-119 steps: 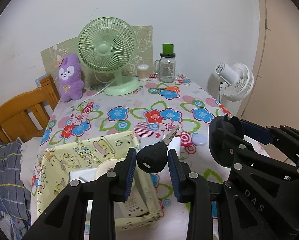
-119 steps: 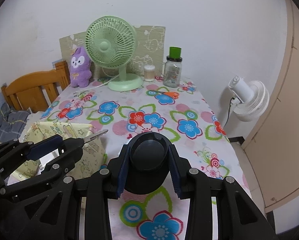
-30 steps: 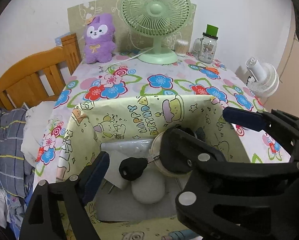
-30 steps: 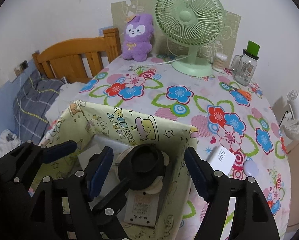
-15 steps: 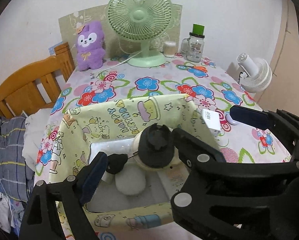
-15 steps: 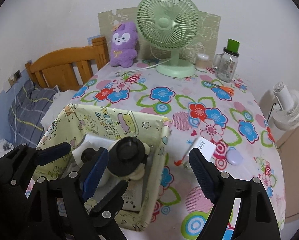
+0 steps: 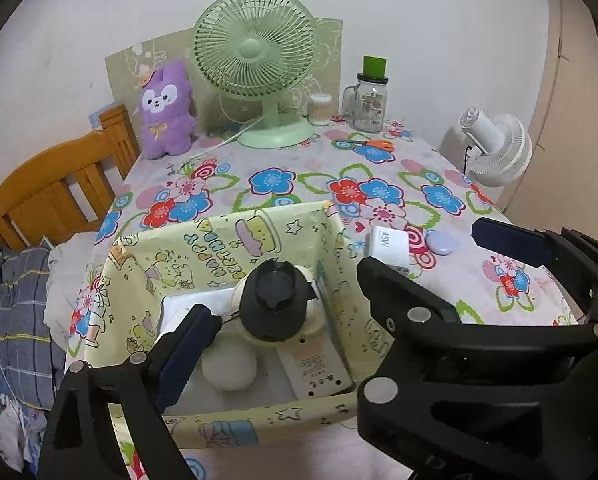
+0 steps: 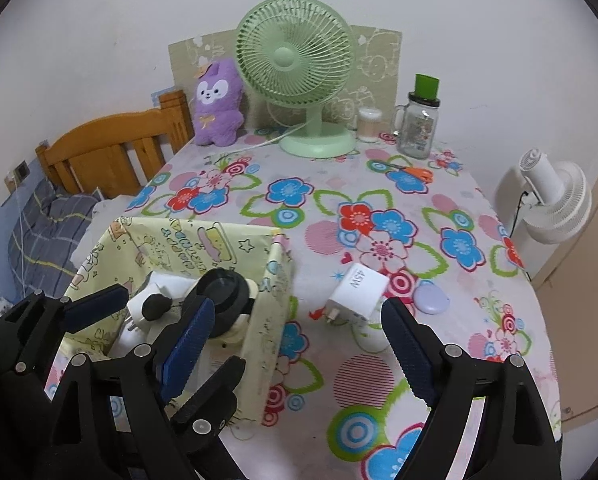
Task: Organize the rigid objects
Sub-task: 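Withdraw both grippers from the gift box toward the white charger, then grasp the white charger with the left gripper while the right gripper grasps the grey pebble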
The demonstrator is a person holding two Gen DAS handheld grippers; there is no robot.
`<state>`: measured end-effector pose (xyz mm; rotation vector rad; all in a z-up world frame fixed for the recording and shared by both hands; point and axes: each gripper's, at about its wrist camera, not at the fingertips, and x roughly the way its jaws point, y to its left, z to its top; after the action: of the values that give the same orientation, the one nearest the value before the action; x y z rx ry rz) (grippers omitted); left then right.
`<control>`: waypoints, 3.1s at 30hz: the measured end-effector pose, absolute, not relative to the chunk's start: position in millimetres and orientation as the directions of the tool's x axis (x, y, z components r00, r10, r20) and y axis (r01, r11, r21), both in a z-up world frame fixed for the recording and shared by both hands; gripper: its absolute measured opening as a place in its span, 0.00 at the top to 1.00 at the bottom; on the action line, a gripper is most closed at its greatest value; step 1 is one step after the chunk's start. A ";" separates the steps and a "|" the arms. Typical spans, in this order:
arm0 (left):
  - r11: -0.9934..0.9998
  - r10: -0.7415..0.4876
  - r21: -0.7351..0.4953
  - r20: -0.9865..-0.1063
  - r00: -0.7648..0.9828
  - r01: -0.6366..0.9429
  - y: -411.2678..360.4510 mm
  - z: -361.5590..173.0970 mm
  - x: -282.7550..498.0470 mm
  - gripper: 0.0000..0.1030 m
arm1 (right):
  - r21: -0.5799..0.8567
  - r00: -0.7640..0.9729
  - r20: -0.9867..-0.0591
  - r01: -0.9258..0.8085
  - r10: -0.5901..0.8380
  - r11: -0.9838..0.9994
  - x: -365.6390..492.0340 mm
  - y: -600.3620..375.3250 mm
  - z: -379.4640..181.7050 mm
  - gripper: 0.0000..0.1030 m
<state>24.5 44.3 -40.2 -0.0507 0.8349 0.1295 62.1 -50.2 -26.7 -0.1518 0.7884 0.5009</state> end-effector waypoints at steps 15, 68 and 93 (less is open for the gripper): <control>0.995 0.078 0.012 -0.714 0.695 -0.099 12.4 -24.9 26.0 0.07 | 0.057 0.634 -0.690 -0.433 0.349 0.900 60.4 -87.5 -12.0 0.09; 0.999 -0.008 -0.040 -0.719 0.695 -0.029 -73.7 -47.0 91.1 0.08 | -0.008 0.690 -0.692 -0.302 0.212 0.953 115.1 -182.5 -28.8 0.09; 0.996 0.047 -0.008 -0.767 0.639 -0.084 -72.3 -119.6 117.6 0.15 | -0.015 0.631 -0.753 -0.303 0.189 0.953 153.2 -184.6 -110.3 0.09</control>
<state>117.6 -72.3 -119.6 -0.0446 0.8741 0.0749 153.2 -184.5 -110.3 -0.1451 0.8431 0.2826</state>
